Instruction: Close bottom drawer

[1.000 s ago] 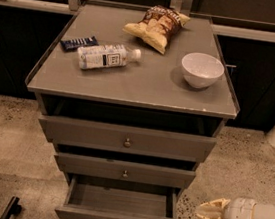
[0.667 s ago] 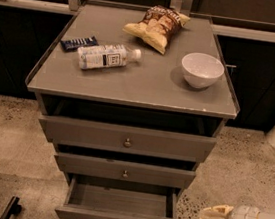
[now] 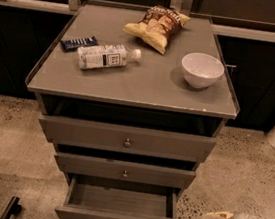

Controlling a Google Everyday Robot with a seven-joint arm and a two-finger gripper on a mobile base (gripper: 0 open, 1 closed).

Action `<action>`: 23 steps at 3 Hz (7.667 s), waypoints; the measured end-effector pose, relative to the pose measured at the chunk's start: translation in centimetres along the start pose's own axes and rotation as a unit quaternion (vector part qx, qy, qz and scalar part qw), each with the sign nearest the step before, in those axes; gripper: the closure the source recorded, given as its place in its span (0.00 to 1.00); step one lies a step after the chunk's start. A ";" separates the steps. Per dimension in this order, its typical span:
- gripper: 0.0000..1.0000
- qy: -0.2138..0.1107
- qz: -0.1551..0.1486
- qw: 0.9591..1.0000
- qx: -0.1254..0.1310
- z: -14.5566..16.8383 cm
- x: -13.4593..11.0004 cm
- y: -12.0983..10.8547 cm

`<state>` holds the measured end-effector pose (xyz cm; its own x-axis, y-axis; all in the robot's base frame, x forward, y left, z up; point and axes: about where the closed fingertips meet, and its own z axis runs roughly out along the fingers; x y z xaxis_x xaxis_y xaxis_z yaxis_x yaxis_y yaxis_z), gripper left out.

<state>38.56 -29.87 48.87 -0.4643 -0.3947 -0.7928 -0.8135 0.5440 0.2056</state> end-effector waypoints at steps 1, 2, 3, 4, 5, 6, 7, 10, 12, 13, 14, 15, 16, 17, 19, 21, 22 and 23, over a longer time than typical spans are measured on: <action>1.00 -0.019 0.067 0.997 -0.035 3.5 5.8 -1.3; 1.00 -0.024 0.126 0.990 -0.065 6.7 10.6 -1.8; 1.00 -0.026 0.130 0.989 -0.069 7.4 11.2 -1.5; 1.00 -0.027 0.138 0.988 -0.071 7.9 11.8 -1.8; 1.00 -0.019 0.148 0.983 -0.104 10.7 13.2 -3.1; 1.00 0.002 0.147 0.979 -0.137 15.0 14.0 -6.2; 1.00 0.018 0.153 0.975 -0.158 18.2 14.8 -8.5; 1.00 0.023 0.173 0.979 -0.107 16.6 17.6 -6.0; 1.00 0.022 0.188 0.976 -0.109 17.2 18.4 -5.5; 1.00 0.027 0.200 0.974 -0.102 19.2 19.8 -6.9; 1.00 0.045 0.207 0.972 -0.100 21.5 21.1 -8.3; 1.00 0.045 0.207 0.972 -0.100 21.5 21.1 -8.2; 1.00 0.047 0.205 0.973 -0.098 22.3 21.0 -9.0; 1.00 0.042 0.206 0.973 -0.099 24.3 20.4 -9.8; 1.00 0.030 0.185 0.979 -0.078 25.9 18.6 -11.6; 1.00 0.004 0.149 0.988 -0.045 27.4 15.0 -13.8; 1.00 0.004 0.148 0.988 -0.045 27.4 15.0 -13.7; 1.00 -0.026 0.117 0.993 -0.014 28.2 11.8 -15.5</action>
Offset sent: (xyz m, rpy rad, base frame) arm -0.0211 -0.0054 -0.1933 0.2785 0.3359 -0.0863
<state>55.59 -22.04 20.12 -0.6237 -0.2212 -0.7497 -0.6955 0.5949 0.4030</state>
